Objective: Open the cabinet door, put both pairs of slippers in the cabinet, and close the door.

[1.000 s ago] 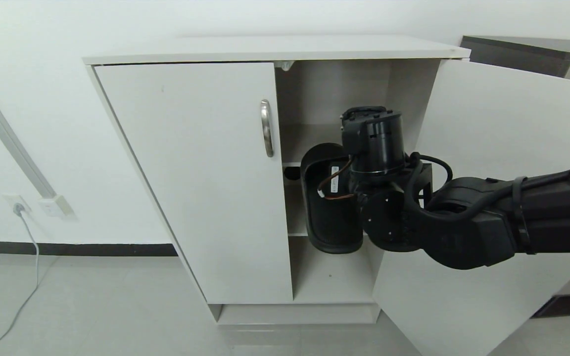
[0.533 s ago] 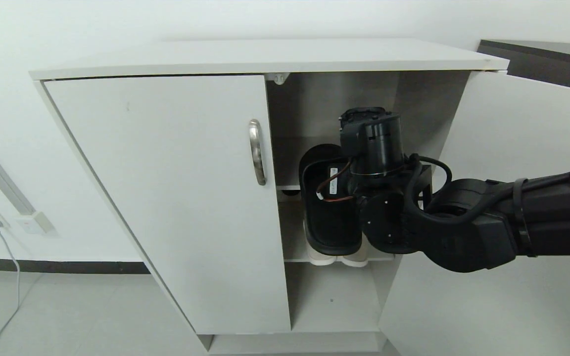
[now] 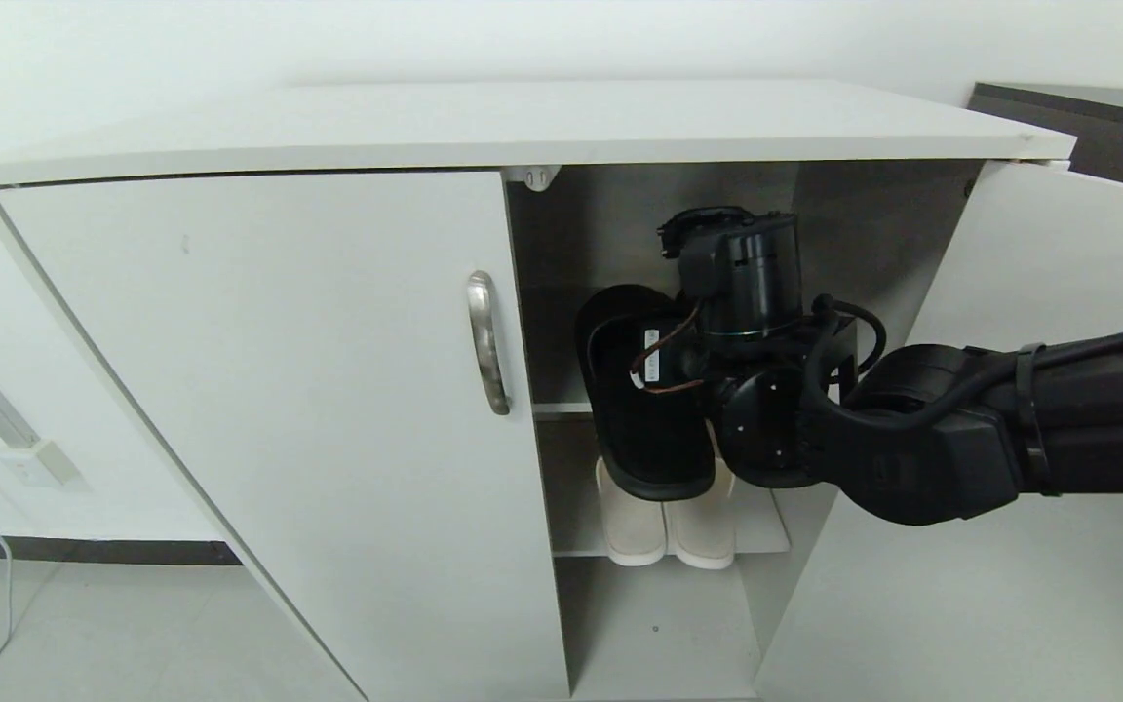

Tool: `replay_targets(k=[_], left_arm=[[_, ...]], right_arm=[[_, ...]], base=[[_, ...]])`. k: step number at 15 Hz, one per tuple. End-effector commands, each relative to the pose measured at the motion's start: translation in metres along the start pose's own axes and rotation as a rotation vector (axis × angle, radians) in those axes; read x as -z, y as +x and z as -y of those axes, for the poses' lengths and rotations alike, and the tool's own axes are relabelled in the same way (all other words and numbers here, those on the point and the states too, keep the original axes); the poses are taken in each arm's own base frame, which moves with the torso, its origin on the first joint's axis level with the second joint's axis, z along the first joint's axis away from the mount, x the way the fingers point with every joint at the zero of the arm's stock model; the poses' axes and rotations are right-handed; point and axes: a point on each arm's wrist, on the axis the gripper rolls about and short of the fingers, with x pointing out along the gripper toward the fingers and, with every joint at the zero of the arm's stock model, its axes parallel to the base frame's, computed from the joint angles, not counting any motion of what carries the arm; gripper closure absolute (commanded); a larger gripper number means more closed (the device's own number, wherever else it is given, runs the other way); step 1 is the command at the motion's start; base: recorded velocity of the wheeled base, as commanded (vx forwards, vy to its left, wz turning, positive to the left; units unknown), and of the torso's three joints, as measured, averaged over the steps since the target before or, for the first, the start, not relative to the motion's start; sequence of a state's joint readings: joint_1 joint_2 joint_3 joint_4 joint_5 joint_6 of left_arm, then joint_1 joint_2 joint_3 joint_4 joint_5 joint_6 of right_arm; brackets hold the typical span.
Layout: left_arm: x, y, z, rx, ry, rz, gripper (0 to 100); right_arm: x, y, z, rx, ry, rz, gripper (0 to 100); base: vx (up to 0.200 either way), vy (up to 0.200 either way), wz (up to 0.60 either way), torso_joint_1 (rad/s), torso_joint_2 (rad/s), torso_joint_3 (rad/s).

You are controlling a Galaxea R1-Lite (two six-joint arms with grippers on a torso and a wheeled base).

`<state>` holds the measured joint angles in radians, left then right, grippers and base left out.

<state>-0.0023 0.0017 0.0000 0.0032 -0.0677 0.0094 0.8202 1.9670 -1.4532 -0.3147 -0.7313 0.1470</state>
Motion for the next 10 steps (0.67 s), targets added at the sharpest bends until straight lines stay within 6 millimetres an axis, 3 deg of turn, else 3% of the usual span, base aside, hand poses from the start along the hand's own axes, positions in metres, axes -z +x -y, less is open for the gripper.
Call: replay_targets(k=[1, 6, 10], left_arm=[[0.000, 0.000, 0.000, 0.001, 0.000, 0.000, 100], [0.000, 0.000, 0.000, 0.001, 0.000, 0.000, 100], [0.000, 0.000, 0.000, 0.001, -0.002, 0.000, 100]], right_arm=[[0.003, 0.011, 0.004, 0.014, -0.009, -0.014, 100], [0.007, 0.040, 0.004, 0.034, 0.000, -0.021, 100], [-0.007, 0.057, 0.002, 0.059, 0.020, -0.043, 100]], base=[[0.000, 0.000, 0.00, 0.000, 0.00, 0.000], [0.000, 0.000, 0.00, 0.000, 0.00, 0.000], [0.000, 0.000, 0.00, 0.000, 0.00, 0.000]])
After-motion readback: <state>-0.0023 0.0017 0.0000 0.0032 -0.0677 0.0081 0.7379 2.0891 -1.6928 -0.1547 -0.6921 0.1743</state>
